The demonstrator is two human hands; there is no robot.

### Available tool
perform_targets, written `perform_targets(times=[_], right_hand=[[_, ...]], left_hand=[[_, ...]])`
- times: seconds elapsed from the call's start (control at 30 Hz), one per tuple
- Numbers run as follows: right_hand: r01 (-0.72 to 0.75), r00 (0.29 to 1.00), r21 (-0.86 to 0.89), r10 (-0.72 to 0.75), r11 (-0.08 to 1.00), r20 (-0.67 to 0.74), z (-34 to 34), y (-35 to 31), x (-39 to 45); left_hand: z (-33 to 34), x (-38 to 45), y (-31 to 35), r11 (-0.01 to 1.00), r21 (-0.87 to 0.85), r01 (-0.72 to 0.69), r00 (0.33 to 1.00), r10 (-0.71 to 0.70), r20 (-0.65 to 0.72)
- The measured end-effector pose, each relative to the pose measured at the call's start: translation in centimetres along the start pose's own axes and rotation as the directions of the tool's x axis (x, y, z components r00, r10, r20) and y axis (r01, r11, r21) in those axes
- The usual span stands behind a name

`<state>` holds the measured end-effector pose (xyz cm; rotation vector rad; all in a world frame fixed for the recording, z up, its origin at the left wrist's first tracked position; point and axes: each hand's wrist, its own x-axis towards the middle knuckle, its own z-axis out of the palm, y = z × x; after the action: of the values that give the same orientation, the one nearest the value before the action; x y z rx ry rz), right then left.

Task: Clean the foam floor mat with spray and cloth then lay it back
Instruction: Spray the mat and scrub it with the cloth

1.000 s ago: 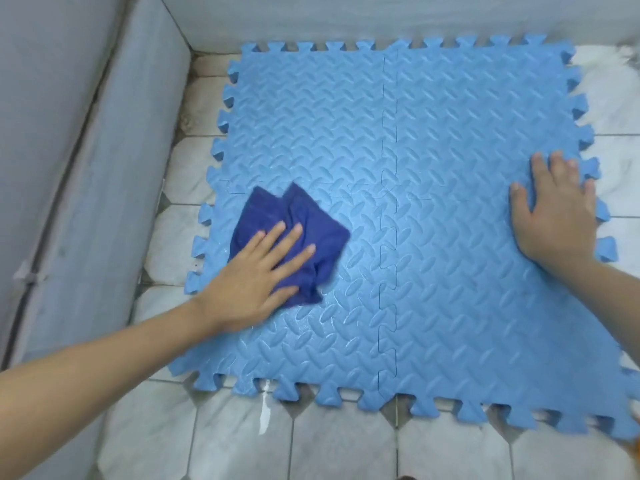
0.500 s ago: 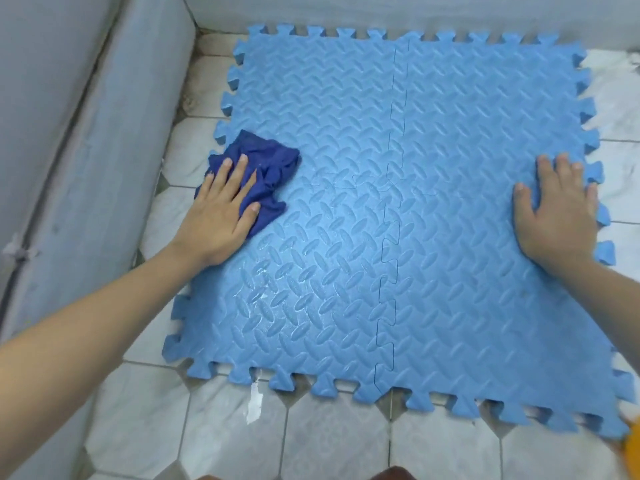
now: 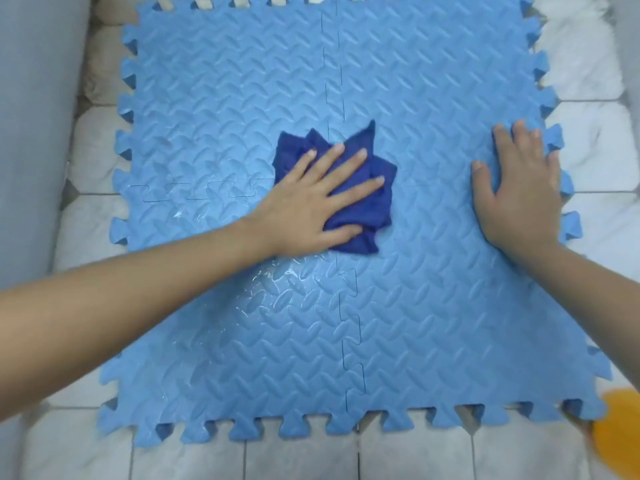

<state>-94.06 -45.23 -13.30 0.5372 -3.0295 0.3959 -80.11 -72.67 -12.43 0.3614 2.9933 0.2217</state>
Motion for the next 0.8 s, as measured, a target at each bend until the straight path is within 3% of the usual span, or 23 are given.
perform_targets(times=[0.1, 0.2, 0.33, 0.43, 0.57, 0.67, 0.73, 0.8], right_hand=[[-0.018, 1.000, -0.009, 0.018, 1.000, 0.006, 0.0, -0.1, 0.0], [-0.037, 0.999, 0.000, 0.037, 0.999, 0.022, 0.0, -0.1, -0.1], [-0.051, 0.997, -0.039, 0.053, 0.998, 0.055, -0.2, -0.1, -0.2], [-0.089, 0.994, -0.043, 0.092, 0.995, 0.064, -0.8, -0.2, -0.2], [-0.092, 0.989, 0.019, 0.089, 0.996, 0.121, -1.1, -0.2, -0.2], [-0.095, 0.986, 0.205, 0.064, 0.974, 0.153, -2.1, 0.8, -0.3], [-0.126, 0.987, 0.248, 0.095, 0.960, 0.132, -3.1, 2.6, -2.2], [-0.195, 0.975, 0.182, 0.170, 0.964, 0.142, -4.1, 4.7, -6.6]], left_hand=[[-1.2, 8.2, -3.4, 0.958, -0.048, 0.282, 0.959, -0.283, -0.005], [-1.1, 10.9, -4.4, 0.920, -0.040, 0.390, 0.921, -0.390, -0.007], [-0.5, 6.5, -0.8, 0.961, -0.023, 0.277, 0.961, -0.277, -0.004], [0.0, -0.4, 4.6, 0.999, 0.038, 0.008, 0.996, -0.011, 0.089], [0.5, -7.1, 9.5, 0.970, 0.074, -0.232, 0.955, 0.212, 0.209], [0.7, -6.5, 7.8, 0.975, 0.073, -0.211, 0.965, 0.197, 0.171], [0.4, -4.4, 6.4, 0.997, 0.048, -0.067, 0.989, 0.059, 0.138], [0.5, -3.0, 5.3, 0.996, -0.005, 0.087, 0.990, -0.086, 0.115]])
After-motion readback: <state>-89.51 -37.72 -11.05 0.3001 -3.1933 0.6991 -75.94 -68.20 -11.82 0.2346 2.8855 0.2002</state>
